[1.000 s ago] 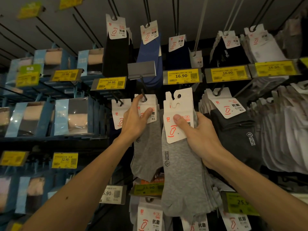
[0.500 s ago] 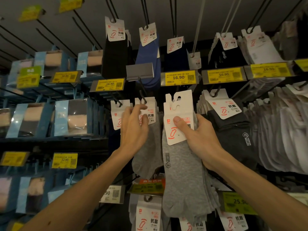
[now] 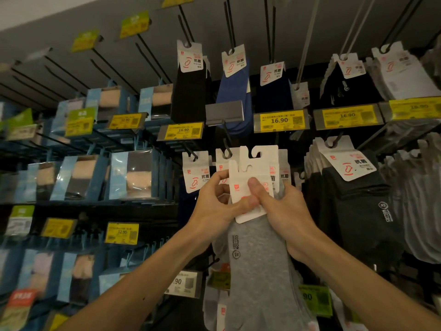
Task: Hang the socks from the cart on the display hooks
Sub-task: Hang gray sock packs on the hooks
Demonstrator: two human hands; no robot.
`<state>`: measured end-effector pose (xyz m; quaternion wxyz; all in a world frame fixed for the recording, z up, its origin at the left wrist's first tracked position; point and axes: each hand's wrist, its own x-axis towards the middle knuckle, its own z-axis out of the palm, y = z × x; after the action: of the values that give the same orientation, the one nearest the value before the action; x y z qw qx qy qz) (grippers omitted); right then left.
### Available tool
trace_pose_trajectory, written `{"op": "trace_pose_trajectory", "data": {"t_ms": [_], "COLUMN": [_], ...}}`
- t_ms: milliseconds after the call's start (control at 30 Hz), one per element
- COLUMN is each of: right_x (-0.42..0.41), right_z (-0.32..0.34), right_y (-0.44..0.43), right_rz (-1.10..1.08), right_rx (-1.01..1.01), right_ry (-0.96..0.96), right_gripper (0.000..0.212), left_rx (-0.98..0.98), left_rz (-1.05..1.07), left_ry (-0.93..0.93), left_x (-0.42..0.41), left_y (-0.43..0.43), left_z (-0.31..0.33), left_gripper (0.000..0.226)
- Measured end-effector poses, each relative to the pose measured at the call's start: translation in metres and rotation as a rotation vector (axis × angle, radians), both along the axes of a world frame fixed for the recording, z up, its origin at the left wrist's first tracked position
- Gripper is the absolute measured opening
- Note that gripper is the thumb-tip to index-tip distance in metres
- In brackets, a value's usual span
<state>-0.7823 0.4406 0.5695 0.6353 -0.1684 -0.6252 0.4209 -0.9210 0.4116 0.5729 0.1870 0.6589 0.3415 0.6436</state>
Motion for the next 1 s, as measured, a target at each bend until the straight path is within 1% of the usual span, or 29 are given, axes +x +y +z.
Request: {"op": "trace_pose_trajectory", "data": {"t_ms": [167,267,333,433,500,600,700,767,867,933,1000], "right_x": [-0.001,0.001,0.004,0.01,0.012,0.013,0.016,0.017,0.02,0.021,0.022], "right_z": [-0.002,-0.001,0.0,0.004,0.004,0.004,0.006,0.007,0.007,0.006,0.005], "right_y": [0.006,0.01,0.012,0.013,0.014,0.015,0.017,0.018,0.019,0.02,0.021], "right_rz": [-0.024,-0.133,-0.216,-0.29,-0.312,-0.329,-0.348,-0.359,-0.365,-0.371,-0.376], "right_rx": [-0.068,-0.047,-0.005,0.06,0.085,0.096,0.1,0.108,0.12,0.122,0.121], "right_ry": [0.01,0.029,0.04,0.03,0.02,0.02,0.017,0.006,-0.007,-0.01,-0.015], "right_gripper": [0.026,0.025,0.025,0.021,0.021,0.018,0.02,0.018,0.014,0.014,0.015], "left_rx": [-0.029,-0.02,-0.024,-0.036,-0.015,0.062,0.154,0.188,0.246,0.289,0.323], "left_rz": [0.001,-0.003,-0.001,0.029,0.075,0.123,0.148,0.154,0.226,0.239,0.242], "left_ry": [-0.014,-0.074,-0.106,-0.128,-0.119,-0.093,-0.047,0.003,0.094,0.098,0.093], "left_x": [-0.01,-0.013,-0.016,-0.02,-0.022,-0.023,-0.027,-0.03,-0.03,-0.03,-0.03], "left_y": [0.006,0.009,0.012,0.019,0.024,0.03,0.038,0.042,0.048,0.05,0.051], "left_z": [-0.005,-0.003,0.001,0.01,0.016,0.027,0.039,0.043,0.044,0.042,0.043], "left_gripper": [0.057,0.049,0.049,0.055,0.064,0.077,0.082,0.074,0.054,0.047,0.045]}}
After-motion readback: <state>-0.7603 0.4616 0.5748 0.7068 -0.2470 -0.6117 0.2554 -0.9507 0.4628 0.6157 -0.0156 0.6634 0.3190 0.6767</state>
